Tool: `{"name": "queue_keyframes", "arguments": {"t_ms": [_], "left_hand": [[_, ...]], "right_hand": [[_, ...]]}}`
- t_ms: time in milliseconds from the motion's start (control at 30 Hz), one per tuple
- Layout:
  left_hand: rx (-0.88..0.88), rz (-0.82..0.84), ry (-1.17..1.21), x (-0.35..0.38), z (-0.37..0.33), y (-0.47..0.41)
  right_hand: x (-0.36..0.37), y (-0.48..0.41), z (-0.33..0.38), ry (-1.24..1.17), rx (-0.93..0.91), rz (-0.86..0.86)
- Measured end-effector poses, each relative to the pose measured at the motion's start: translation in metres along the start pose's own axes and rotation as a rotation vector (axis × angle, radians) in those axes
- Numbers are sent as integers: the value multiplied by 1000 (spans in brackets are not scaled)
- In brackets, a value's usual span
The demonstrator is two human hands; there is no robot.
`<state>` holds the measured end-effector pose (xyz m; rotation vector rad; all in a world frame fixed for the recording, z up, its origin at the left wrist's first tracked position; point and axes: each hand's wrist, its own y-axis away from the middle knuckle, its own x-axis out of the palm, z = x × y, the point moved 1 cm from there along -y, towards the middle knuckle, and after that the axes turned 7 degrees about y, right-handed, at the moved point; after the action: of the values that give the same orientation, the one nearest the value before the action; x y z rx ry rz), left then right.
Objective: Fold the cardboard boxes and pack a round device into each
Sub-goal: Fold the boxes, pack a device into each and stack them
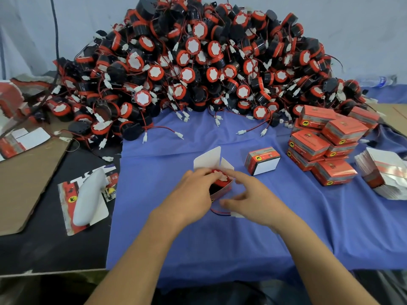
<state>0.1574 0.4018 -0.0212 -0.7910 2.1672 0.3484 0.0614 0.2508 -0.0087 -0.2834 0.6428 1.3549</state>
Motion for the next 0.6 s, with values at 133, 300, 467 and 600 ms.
{"name": "queue_keyframes", "arguments": {"t_ms": [133, 300, 467, 600], "left_hand": [[-51, -79, -125, 5, -6, -6], [-55, -43, -182, -2, -12, -9], [-35, 92, -189, -11, -18, -10], [-217, 62, 50, -12, -20, -13]], "right_hand": [[-9, 15, -11, 319, 167, 42], [-7, 23, -18, -171, 182, -139], [-6, 12, -2, -521, -3, -421], [1, -8, 17, -147, -218, -589]]}}
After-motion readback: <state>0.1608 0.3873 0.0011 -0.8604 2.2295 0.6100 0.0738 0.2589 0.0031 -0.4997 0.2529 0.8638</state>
